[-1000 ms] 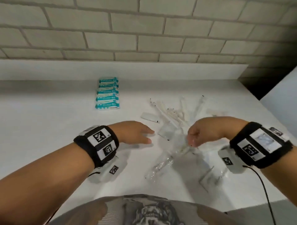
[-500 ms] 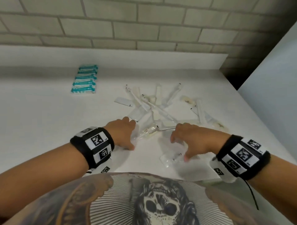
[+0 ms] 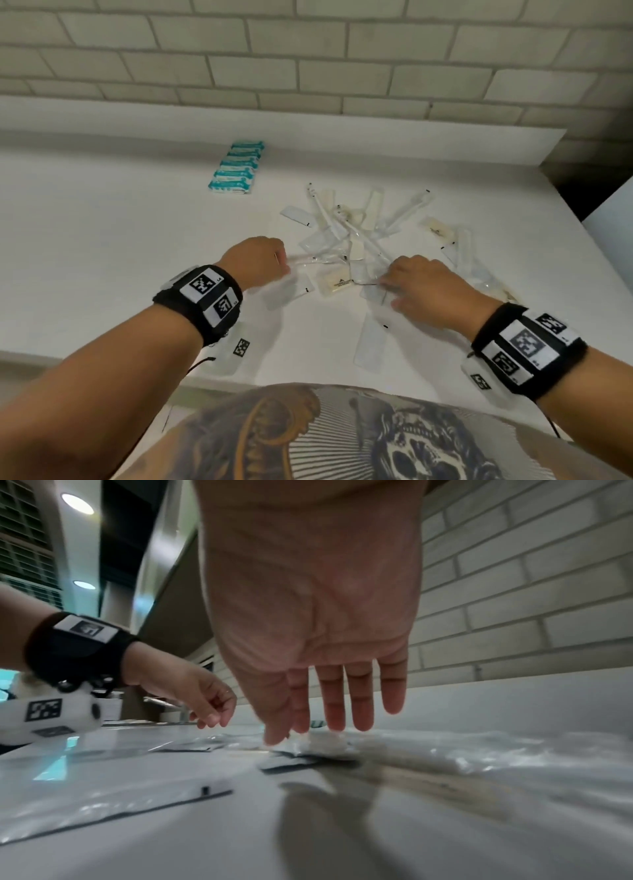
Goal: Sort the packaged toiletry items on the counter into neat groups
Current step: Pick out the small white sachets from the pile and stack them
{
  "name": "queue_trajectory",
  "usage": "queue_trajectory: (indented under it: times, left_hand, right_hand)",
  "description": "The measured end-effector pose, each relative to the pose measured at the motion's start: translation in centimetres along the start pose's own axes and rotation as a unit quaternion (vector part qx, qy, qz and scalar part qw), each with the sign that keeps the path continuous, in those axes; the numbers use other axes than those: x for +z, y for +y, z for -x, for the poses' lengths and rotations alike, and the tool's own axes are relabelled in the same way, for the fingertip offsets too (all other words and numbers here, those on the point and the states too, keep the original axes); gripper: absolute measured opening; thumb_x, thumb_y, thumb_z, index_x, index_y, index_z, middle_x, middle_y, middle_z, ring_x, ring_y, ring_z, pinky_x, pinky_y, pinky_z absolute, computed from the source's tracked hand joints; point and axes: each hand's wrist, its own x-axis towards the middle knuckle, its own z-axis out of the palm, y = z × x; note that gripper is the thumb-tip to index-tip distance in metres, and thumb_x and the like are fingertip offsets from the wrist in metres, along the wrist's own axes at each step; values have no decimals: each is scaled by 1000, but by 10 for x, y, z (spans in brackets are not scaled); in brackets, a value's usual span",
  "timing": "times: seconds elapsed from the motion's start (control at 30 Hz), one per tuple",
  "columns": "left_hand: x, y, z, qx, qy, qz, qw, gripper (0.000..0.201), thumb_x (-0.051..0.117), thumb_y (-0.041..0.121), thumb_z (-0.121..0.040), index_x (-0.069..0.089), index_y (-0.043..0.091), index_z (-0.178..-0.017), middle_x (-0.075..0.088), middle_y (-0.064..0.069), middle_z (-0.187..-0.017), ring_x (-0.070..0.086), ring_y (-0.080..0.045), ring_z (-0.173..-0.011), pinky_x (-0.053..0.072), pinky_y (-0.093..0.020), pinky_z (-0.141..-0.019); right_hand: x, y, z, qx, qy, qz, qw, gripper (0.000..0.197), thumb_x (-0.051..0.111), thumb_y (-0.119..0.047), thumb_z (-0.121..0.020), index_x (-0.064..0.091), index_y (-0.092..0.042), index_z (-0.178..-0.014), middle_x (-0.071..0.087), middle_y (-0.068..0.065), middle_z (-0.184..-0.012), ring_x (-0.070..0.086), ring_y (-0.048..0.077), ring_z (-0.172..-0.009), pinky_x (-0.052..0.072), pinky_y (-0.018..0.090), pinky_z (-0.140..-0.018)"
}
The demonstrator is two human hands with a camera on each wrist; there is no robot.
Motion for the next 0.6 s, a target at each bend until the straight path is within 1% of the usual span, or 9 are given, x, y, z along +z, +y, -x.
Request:
queue_trajectory:
  times: [0.07,0.1,0.17,0.23,0.27,0.33,0.4,0.5,0.6]
  left_hand:
    - [9,6,9,9,-52,-27,998,8,62,35,-79,56,31,-82,56,11,-92,54,-14,-89,44,-27,-76]
    - [14,8,11,14,-62,-32,997,12,65,35,-77,56,32,-84,54,12,-92,54,-13,-88,43,-27,-75]
    - [21,11,15,22,-64,-34,997,22,69,33,-76,58,30,-94,49,11,-95,54,-14,-89,43,-27,-77]
    - [23,14,18,28,-62,-40,997,27,68,34,-78,58,27,-102,46,9,-98,53,-15,-92,44,-28,-81]
    - [23,16,19,35,-55,-43,997,27,65,35,-81,58,27,-105,46,8,-100,53,-16,-95,44,-29,-83]
    - [22,25,19,51,-30,-39,997,26,59,38,-86,59,28,-110,49,4,-107,54,-19,-103,43,-29,-86]
    - [22,39,15,84,-11,-32,996,31,54,38,-90,58,29,-120,51,0,-116,53,-22,-110,42,-30,-89]
    - [25,61,7,140,-35,-68,987,39,50,41,-93,55,31,-131,50,-4,-122,49,-24,-115,42,-36,-97]
    - [28,73,0,141,-57,-98,983,34,48,44,-92,65,29,-117,49,-2,-112,51,-23,-106,43,-32,-86]
  right_hand:
    - [6,-10,2,-44,-49,-15,998,61,51,-37,-92,29,-33,-149,14,-7,-160,17,20,-146,22,37,-116]
    - [7,-13,2,-69,-67,-17,995,63,51,-36,-93,26,-34,-150,5,-10,-162,6,17,-149,14,39,-120]
    - [6,-12,1,-106,-101,-35,989,60,52,-35,-92,29,-37,-148,0,-18,-160,-4,9,-148,4,38,-121]
    - [8,-3,1,-115,-112,-79,984,53,55,-35,-91,40,-38,-142,8,-23,-158,0,3,-147,6,35,-119]
    - [9,3,1,-102,-103,-111,983,51,56,-36,-89,44,-39,-139,17,-26,-156,7,1,-146,11,32,-119]
    - [11,17,5,-50,-71,-164,983,53,57,-38,-85,41,-44,-135,39,-28,-144,32,1,-138,28,29,-113]
    - [10,27,6,-15,-55,-159,986,44,57,-39,-83,44,-47,-124,50,-25,-125,48,5,-120,41,30,-102]
    - [3,31,2,6,-34,-109,993,21,55,-35,-87,50,-44,-105,48,-20,-101,49,11,-99,39,28,-82]
    - [-3,30,-9,25,-15,-40,999,13,46,-34,-93,55,-34,-102,46,-9,-95,46,18,-93,31,30,-76]
